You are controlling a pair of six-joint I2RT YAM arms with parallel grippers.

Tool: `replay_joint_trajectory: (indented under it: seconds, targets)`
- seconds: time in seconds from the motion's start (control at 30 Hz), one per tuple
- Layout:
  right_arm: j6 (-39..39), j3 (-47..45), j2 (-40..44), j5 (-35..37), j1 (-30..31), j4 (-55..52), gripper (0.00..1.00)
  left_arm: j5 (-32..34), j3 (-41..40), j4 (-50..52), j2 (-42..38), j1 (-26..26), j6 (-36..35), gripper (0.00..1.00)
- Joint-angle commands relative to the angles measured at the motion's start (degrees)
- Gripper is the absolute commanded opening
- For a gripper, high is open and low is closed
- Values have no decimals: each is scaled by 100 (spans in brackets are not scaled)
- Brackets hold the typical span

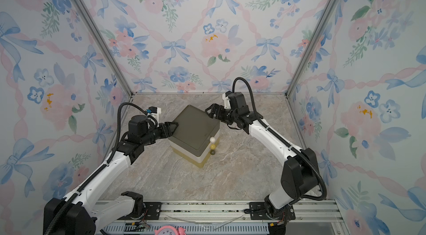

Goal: Take the mice out of the drawer
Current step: Adjust the storage box at the center of the board.

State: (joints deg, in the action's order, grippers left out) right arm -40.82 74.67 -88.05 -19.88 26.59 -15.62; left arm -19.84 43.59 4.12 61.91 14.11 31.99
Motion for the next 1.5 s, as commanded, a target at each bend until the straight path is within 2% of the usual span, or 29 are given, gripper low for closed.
replay_joint_trajectory:
  seconds: [0.0,0.1,0.23,0.3,0.37,0.57,0.63,0.8,0.97,1.17,1.47]
  targets:
    - [-188,-448,730,-381,-429,-39,96,42,61,428,-24,43,116,58]
    - [-430,-1141,1400,-558,-739,-92,96,215,18,510,-161,116,116,56]
    - [-930,-2216,2135,-832,-660,172,99,248,43,677,-163,222,120,53]
    - [-1224,-2627,2398,-916,-546,463,93,343,48,782,-200,262,94,52]
    - [-1407,-2892,2562,-862,-318,755,82,375,1,798,-286,276,93,51]
    - [-1801,-3187,2204,-978,-2,1746,70,379,-18,860,-394,316,135,48]
    - [-1964,-3295,2098,-965,81,2153,62,373,-51,877,-446,330,150,48]
    - [-2075,-3284,1685,-1173,268,2671,54,508,-97,953,-633,395,188,45]
    - [-2051,-3135,1396,-1305,264,3049,54,377,-97,1001,-670,463,268,43]
    - [-2050,-2639,624,-1835,157,3454,54,816,-97,1248,-743,511,435,42]
    - [-2466,-3049,719,-2195,-102,4052,50,1033,69,1358,-629,520,428,39]
